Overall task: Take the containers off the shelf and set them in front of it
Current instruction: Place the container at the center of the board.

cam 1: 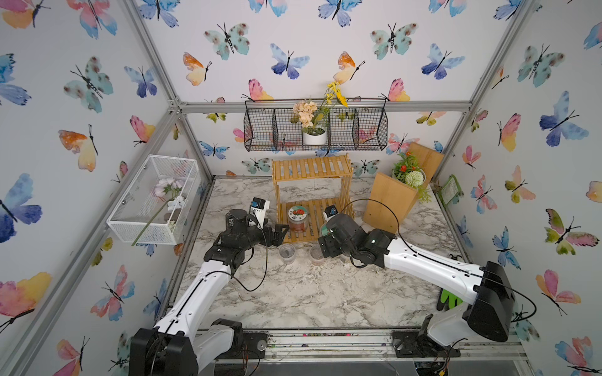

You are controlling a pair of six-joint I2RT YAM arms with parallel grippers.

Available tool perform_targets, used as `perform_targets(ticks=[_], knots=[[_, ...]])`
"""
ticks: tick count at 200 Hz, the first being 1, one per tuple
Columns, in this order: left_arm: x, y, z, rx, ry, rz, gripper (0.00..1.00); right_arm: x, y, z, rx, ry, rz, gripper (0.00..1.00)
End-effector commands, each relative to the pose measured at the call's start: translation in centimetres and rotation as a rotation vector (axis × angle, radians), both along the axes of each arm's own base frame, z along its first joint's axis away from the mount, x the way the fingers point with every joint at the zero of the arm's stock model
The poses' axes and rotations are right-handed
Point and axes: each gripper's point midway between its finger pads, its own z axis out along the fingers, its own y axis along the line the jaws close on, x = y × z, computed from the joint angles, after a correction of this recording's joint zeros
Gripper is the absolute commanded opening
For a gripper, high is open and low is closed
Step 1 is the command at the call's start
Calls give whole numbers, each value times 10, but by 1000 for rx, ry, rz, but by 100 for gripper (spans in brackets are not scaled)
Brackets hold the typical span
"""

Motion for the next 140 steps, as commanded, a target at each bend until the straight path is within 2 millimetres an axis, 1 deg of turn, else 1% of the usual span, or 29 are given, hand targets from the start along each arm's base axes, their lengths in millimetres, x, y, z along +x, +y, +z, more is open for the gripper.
perform_targets(ticks=[1,33,53,69,110,120,140], knots=[[-6,-5,6,-30,-14,-38,99,-15,-6,2,13,-15,-6,67],[-8,-5,5,-30,-12,-37,99,-33,-16,-12,7,3,-16,67],[-8,-5,4,-30,-10,-41,99,-44,-28,-26,-16,20,-31,67],[-8,-5,4,-31,-10,-40,99,-51,-36,-33,-20,24,-44,67],[-8,-5,3,-29,-7,-39,99,-59,-61,-53,-28,17,-98,69],[-8,-5,4,-30,-7,-41,99,-60,-64,-56,-23,17,-110,69],[-7,-5,3,-31,-3,-42,99,-63,-71,-68,-35,31,-133,69]])
